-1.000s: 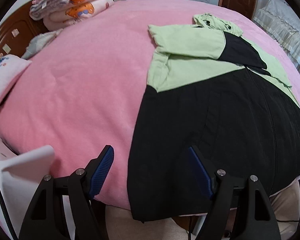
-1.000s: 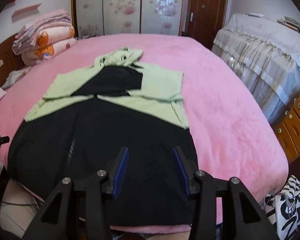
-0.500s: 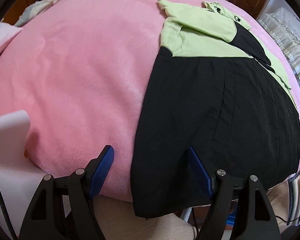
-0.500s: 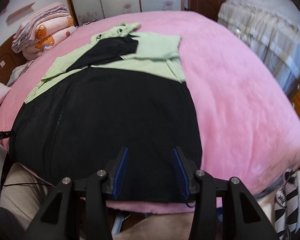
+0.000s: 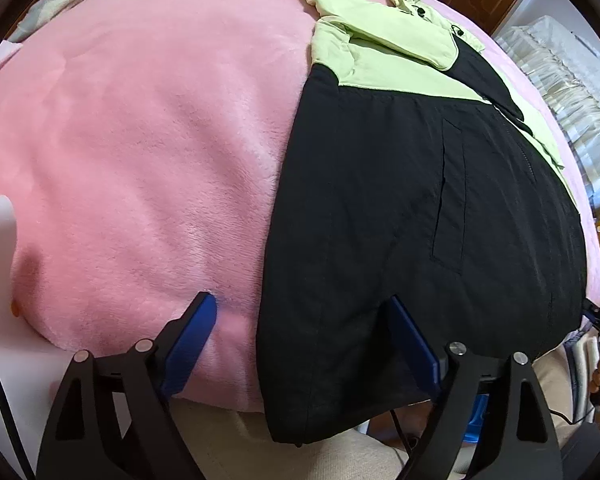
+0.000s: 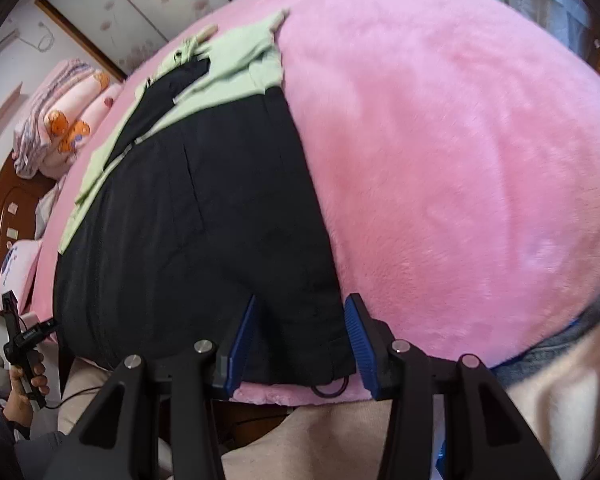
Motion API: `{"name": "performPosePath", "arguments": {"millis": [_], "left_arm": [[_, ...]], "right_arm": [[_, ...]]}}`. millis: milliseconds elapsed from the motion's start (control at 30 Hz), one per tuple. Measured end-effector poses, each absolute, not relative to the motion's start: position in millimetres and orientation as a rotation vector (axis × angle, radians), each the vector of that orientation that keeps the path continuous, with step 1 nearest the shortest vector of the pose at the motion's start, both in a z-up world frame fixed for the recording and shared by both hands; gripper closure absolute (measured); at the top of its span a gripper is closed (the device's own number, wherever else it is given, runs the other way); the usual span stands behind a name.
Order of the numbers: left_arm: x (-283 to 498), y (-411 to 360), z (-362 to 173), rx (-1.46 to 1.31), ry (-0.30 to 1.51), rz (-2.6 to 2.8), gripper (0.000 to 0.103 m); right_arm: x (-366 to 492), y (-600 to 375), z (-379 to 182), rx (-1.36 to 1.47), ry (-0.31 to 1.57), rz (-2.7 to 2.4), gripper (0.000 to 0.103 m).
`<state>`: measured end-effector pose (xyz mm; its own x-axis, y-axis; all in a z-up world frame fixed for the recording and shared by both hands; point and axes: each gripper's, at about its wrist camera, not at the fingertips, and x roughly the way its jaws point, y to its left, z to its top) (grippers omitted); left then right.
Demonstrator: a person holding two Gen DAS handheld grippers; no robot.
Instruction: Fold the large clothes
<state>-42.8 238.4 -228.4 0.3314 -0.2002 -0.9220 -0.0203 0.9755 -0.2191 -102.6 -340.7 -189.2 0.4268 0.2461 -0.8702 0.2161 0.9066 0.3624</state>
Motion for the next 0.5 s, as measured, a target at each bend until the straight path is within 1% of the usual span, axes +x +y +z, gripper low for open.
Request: {"name": "performPosePath", "arguments": {"millis": [133,300,500], "left_arm": [[-42,241,-233,-0.221,1.227,-0.139,0.013],[-38,241,-237,-0.209,1.231,-0.161,0.008],[-38,230,-240,-0.151,1.241,-0.185,0.008]], "right_arm": [[-93,-335,-196,0.424,1.157,0.03,0.056],[-90,-335,-198,0.388,1.166,0.047,0.056],[-92,-339,-198,0.383,1.18,0.061,0.056]]}}
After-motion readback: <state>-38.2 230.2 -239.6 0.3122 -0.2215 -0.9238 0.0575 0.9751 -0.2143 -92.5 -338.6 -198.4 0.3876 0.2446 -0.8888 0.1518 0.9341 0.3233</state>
